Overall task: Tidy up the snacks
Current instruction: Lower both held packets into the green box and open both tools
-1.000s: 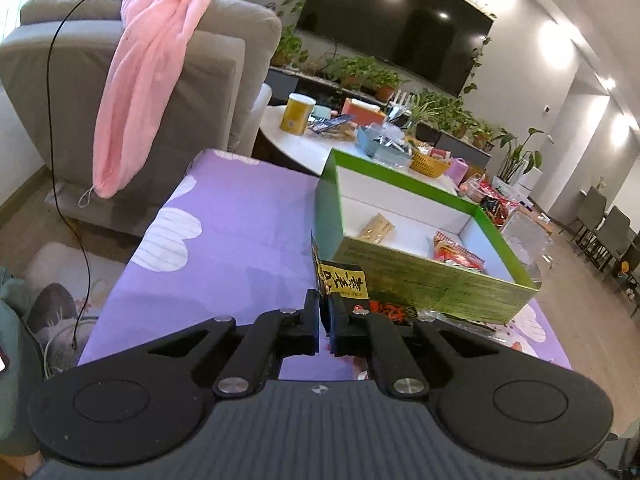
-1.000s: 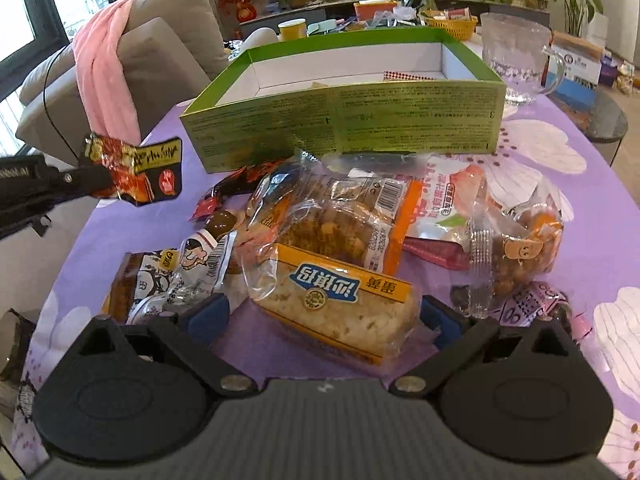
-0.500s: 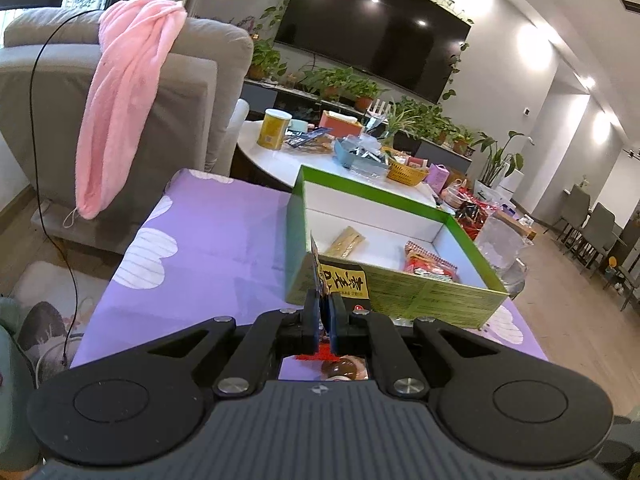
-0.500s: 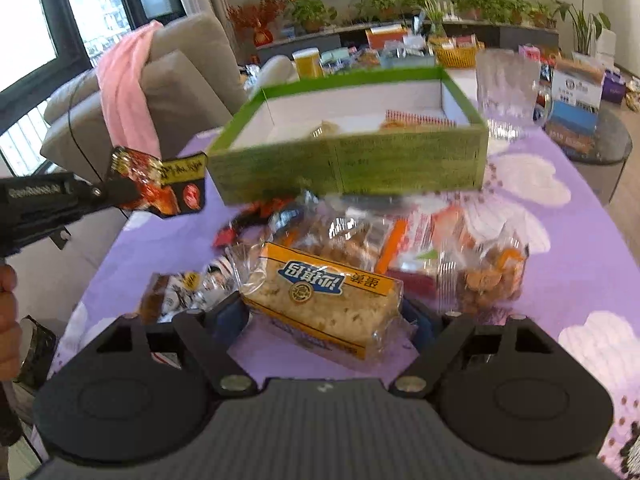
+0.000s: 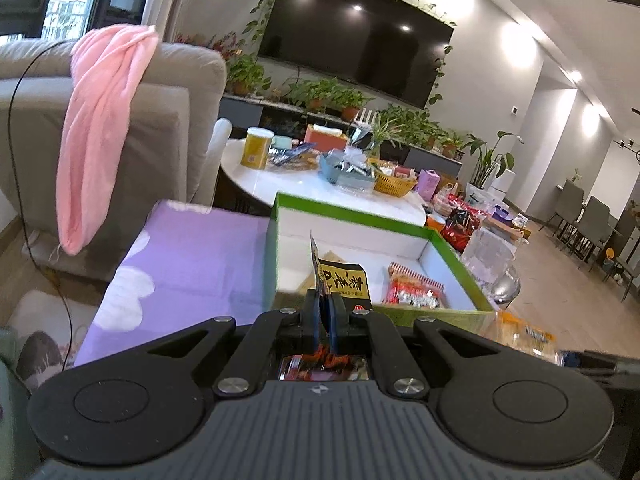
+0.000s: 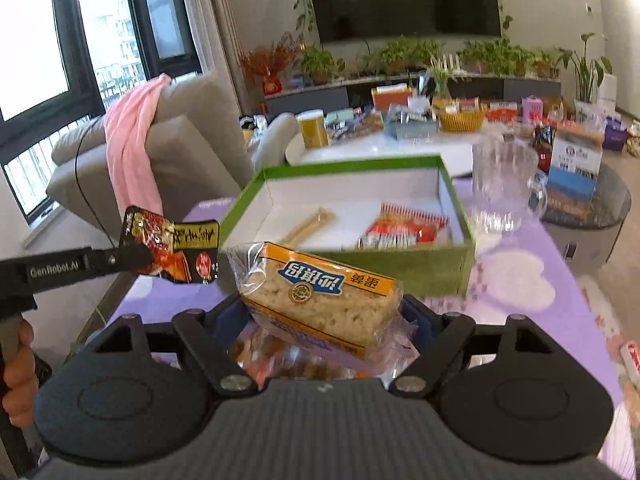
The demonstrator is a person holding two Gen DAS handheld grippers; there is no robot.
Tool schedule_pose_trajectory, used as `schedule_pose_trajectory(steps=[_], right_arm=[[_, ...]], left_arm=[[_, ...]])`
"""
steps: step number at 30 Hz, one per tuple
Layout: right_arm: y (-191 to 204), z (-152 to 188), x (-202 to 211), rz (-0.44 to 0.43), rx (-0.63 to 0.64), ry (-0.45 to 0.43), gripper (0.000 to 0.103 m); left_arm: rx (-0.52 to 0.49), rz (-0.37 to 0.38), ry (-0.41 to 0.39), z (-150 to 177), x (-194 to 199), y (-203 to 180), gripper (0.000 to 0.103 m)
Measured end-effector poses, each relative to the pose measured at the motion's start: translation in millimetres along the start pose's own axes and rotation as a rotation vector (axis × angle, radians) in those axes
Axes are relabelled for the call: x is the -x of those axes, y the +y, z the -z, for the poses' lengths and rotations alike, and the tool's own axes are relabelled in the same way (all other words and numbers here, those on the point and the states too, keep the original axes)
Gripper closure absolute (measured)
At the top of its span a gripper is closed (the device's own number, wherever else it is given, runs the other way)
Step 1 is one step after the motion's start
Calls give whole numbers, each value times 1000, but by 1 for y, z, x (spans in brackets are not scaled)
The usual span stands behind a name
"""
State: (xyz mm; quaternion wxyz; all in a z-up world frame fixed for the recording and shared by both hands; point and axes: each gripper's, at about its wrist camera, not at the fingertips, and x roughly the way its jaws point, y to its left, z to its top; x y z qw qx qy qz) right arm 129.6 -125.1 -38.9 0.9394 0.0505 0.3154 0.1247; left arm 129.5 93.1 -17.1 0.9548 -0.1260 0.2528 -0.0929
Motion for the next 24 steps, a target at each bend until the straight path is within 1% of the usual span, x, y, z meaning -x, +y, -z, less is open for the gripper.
schedule_pose_trajectory(steps=[6, 11, 16, 24], right_arm=[[-6, -23, -6, -6, 28, -64, 42], [-15, -39, -15, -18, 27, -104, 42], [-26, -48, -28, -21, 6, -112, 42], [-37, -59, -55, -18, -4, -91, 42]], left_arm=[[-35, 14, -29, -22, -16, -15, 99], [-63, 25, -43, -33, -31, -28, 99], [-80, 28, -40, -40, -51, -35, 99], [-88, 13, -11, -42, -81, -37, 99]])
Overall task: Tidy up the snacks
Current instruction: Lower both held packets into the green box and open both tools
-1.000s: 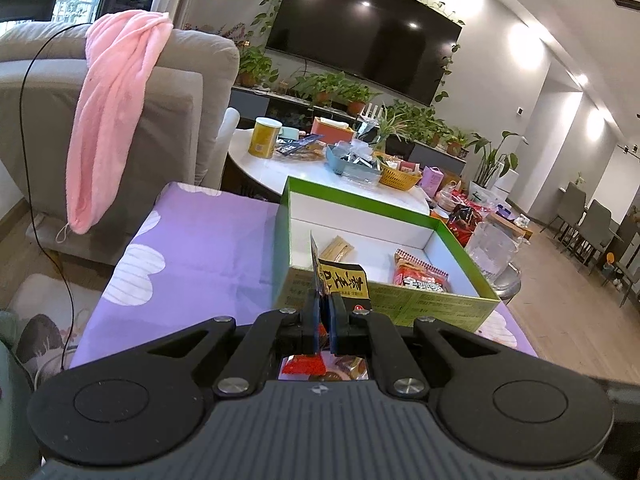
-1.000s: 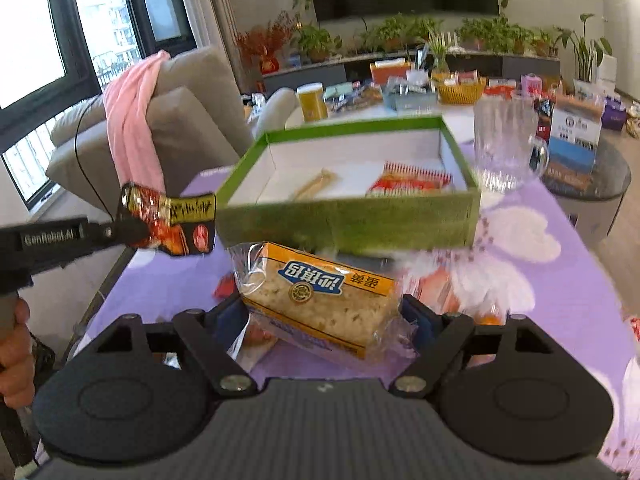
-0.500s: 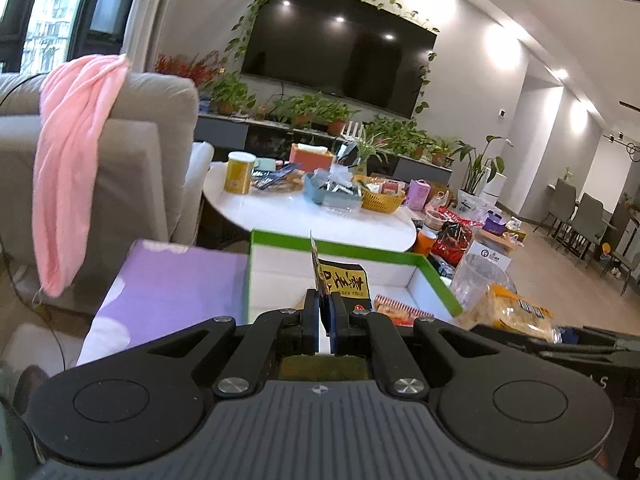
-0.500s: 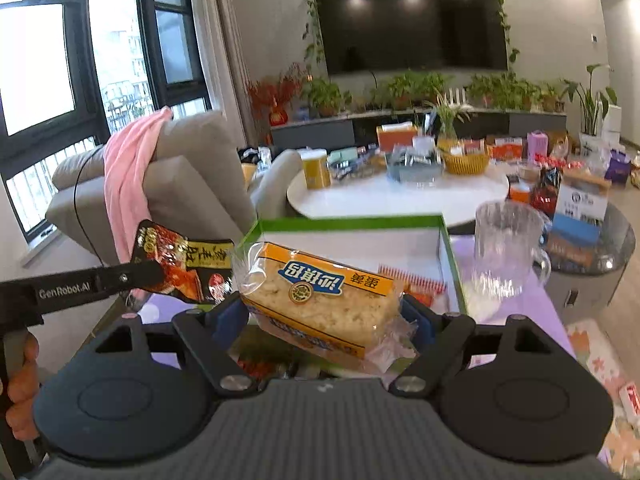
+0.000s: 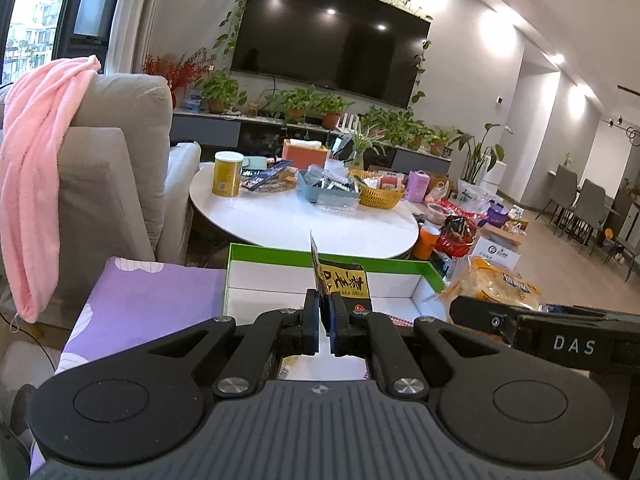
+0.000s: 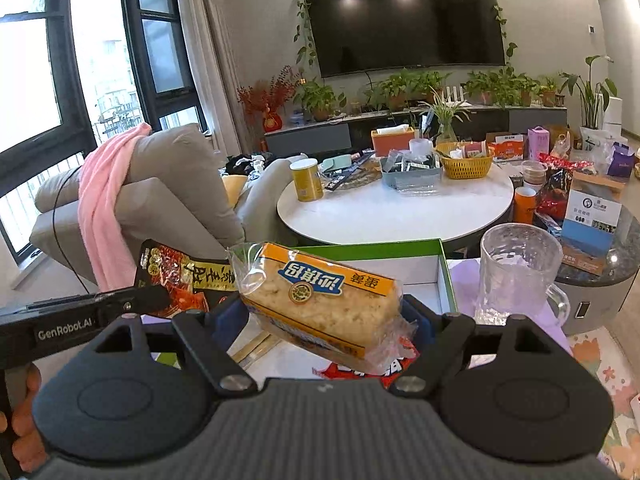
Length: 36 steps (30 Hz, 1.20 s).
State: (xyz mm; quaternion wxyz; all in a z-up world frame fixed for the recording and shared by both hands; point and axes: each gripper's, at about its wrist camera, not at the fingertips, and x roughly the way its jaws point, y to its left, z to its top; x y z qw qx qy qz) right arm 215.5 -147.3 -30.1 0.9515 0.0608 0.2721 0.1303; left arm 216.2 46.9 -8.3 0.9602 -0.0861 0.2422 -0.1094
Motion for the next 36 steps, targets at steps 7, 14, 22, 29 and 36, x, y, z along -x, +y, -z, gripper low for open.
schedule_pose_trajectory(steps=[7, 14, 22, 29, 36], right_arm=[[-6, 0, -19, 2, -12, 30, 42], [-9, 5, -30, 8, -19, 70, 42], [-13, 10, -37, 30, -57, 82, 42], [-15, 7, -22, 47, -86, 61, 42], [-14, 7, -4, 53, -89, 55, 42]], left_arm=[[-1, -10, 32, 2, -24, 5, 99], [8, -11, 66, 6, -42, 8, 98], [-29, -16, 102, 13, -52, 4, 85], [-17, -41, 86, 11, -38, 10, 84], [7, -70, 73, 13, -13, 22, 84]])
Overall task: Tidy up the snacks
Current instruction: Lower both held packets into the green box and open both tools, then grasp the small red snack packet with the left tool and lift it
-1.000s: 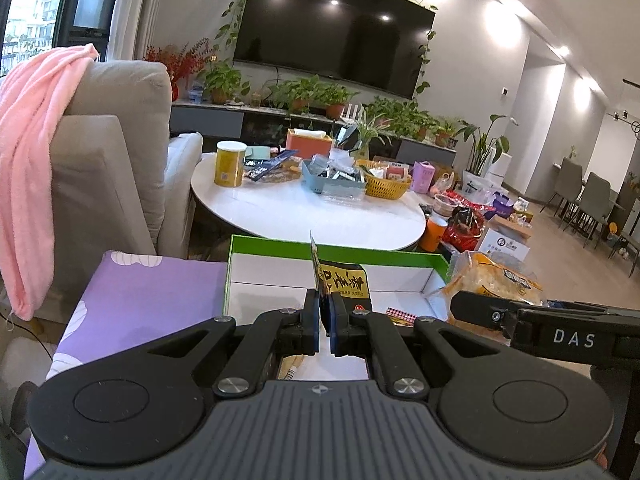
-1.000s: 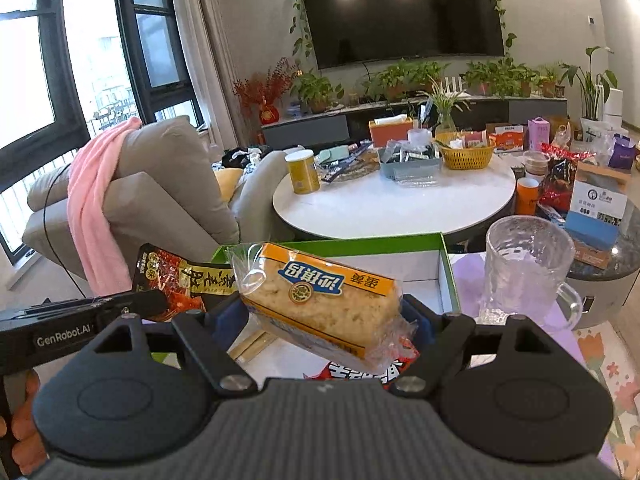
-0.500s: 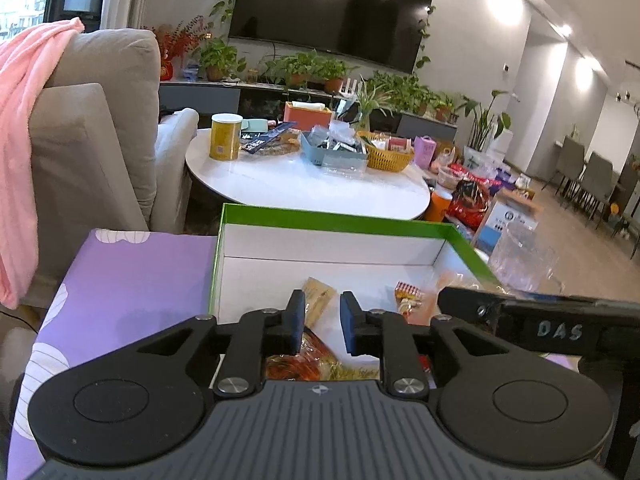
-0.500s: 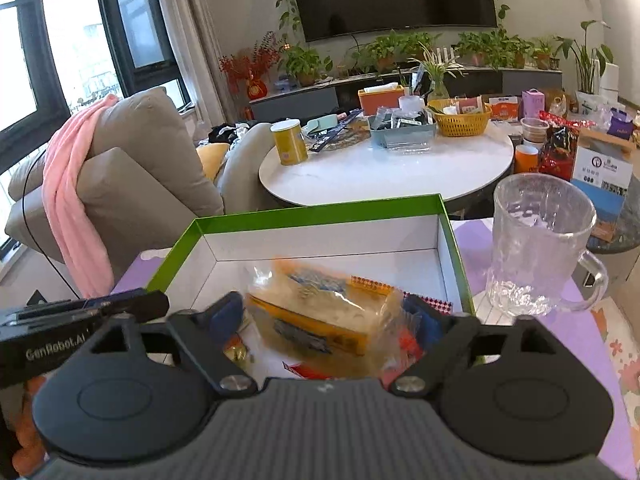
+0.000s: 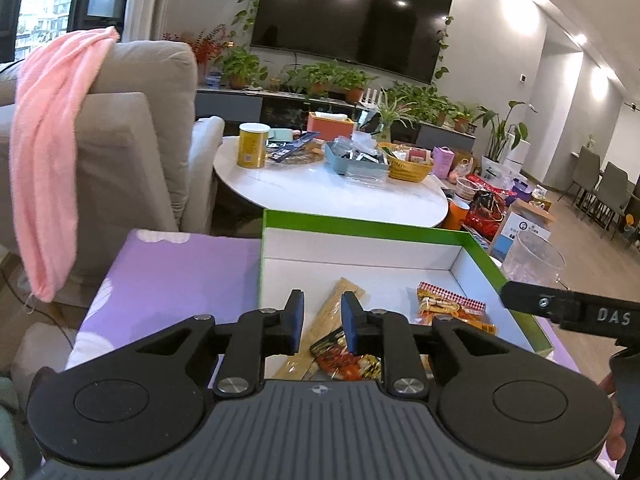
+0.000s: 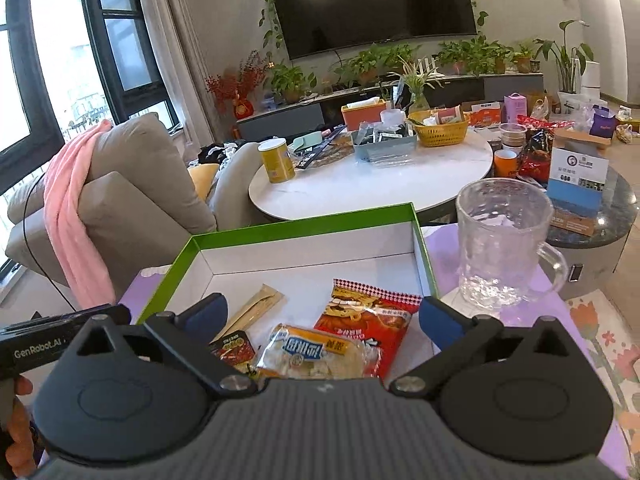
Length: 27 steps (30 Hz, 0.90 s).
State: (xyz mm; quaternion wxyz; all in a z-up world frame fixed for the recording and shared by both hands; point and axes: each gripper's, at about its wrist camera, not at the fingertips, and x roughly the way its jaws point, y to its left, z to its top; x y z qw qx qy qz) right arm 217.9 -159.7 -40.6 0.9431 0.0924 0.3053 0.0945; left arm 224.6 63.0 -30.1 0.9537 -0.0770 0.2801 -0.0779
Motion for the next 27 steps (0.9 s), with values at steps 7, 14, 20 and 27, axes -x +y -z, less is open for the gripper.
schedule_pose_trajectory(steps=[7, 14, 20, 27], right_arm=[[0, 5, 19, 4, 4, -4, 42], [-2, 12, 39, 19, -2, -11, 42], [-3, 23, 48, 27, -4, 4, 42], [-2, 40, 50, 29, -6, 46, 42]], left_arm=[[20, -17, 20, 12, 20, 6, 84], [16, -32, 51, 27, 33, 6, 82], [7, -34, 94, 44, 37, 5, 70], [-13, -31, 136, 61, 34, 4, 66]])
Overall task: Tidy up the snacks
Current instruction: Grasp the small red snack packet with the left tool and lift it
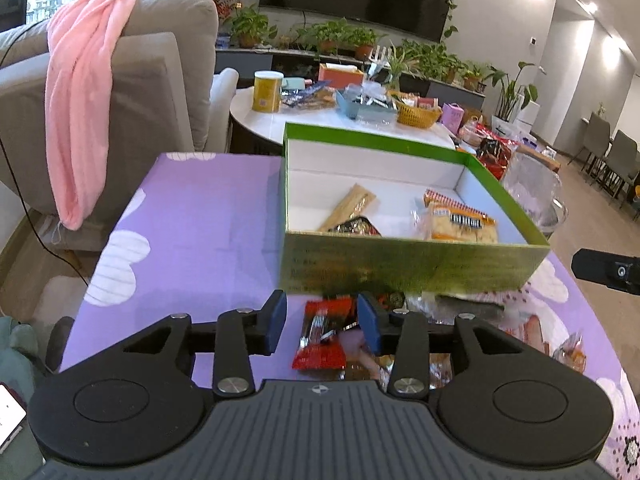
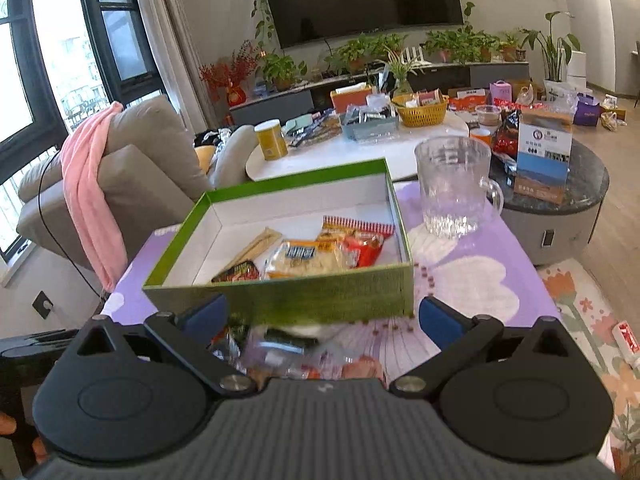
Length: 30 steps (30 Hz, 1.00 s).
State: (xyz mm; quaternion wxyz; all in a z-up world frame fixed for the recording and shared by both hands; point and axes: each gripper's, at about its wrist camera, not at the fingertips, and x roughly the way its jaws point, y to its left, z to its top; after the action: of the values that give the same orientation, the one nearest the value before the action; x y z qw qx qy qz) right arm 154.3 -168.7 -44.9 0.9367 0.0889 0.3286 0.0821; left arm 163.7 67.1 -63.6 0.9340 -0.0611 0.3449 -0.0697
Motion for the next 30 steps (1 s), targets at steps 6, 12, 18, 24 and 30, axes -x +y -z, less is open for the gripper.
schedule_pose_trajectory(steps=[6, 12, 18, 24, 30], right_arm=[[0, 12, 1, -8, 1, 29, 42], [6, 23, -4, -33, 32, 68, 42], [24, 37, -13, -100, 167, 121, 42], [37, 49, -26, -96, 272, 169, 42], [43, 51, -34, -119, 317, 181, 42]], left_arm=[[7, -7, 45, 10, -17, 3, 65], [12, 1, 72, 16, -32, 5, 65], [26, 12, 93, 16, -44, 7, 65], [37, 17, 99, 16, -51, 12, 65], [56, 57, 79, 16, -54, 16, 70]])
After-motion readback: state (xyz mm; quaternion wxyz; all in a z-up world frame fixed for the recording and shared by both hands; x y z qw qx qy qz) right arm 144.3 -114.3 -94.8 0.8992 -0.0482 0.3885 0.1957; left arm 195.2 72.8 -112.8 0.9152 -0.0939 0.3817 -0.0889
